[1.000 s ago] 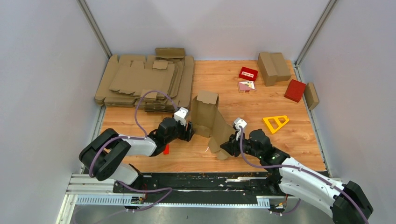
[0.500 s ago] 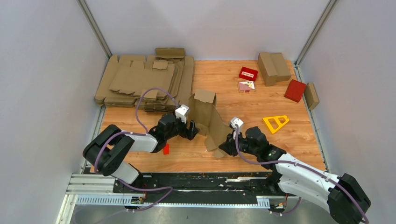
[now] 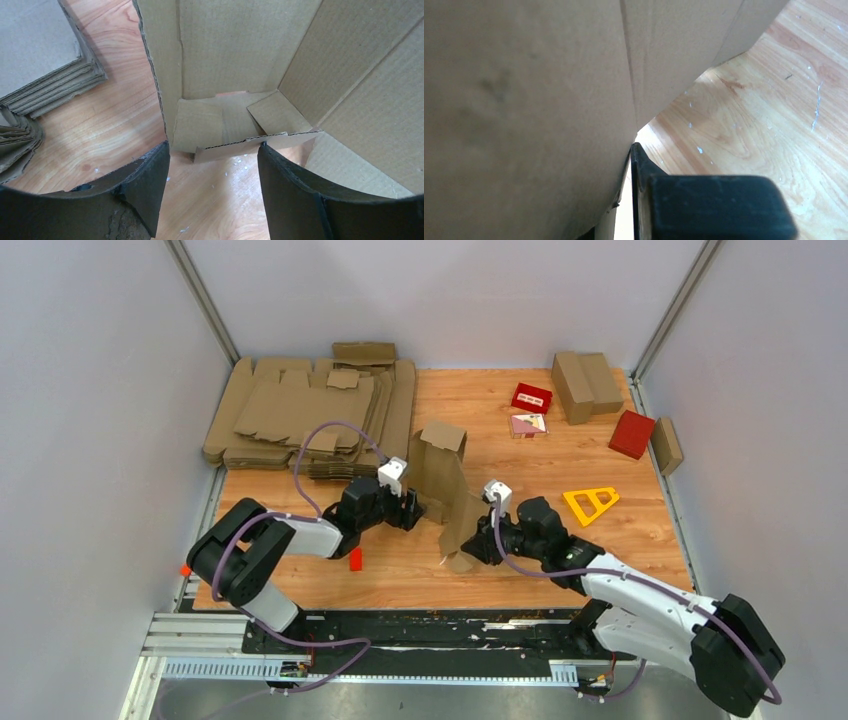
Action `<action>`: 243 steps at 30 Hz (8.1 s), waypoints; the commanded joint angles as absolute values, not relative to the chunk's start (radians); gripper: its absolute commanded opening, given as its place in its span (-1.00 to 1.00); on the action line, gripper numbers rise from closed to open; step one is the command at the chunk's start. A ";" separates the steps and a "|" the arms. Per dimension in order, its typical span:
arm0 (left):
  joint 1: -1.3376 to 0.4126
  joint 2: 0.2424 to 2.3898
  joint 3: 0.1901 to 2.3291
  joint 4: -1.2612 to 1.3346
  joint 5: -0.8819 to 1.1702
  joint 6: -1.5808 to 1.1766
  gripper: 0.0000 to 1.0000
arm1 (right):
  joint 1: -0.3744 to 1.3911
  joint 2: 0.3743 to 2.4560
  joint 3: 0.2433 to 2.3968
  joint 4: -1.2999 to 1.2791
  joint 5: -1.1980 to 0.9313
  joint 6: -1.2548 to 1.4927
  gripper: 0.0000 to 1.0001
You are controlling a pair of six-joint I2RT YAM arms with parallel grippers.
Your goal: Fold the paper box
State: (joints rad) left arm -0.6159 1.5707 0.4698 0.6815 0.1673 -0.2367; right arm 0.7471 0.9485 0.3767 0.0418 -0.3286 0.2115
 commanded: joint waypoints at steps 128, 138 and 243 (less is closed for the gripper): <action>-0.468 1.647 0.437 0.940 0.246 -0.543 -0.50 | 0.311 1.445 1.236 -0.166 -0.321 0.350 0.80; -0.468 1.645 0.430 0.943 0.247 -0.541 -0.50 | 0.321 2.047 1.495 0.177 -0.696 0.518 0.68; -0.418 1.649 0.476 0.691 0.326 -0.559 -0.60 | 0.498 2.225 1.322 0.246 -0.830 0.439 -0.51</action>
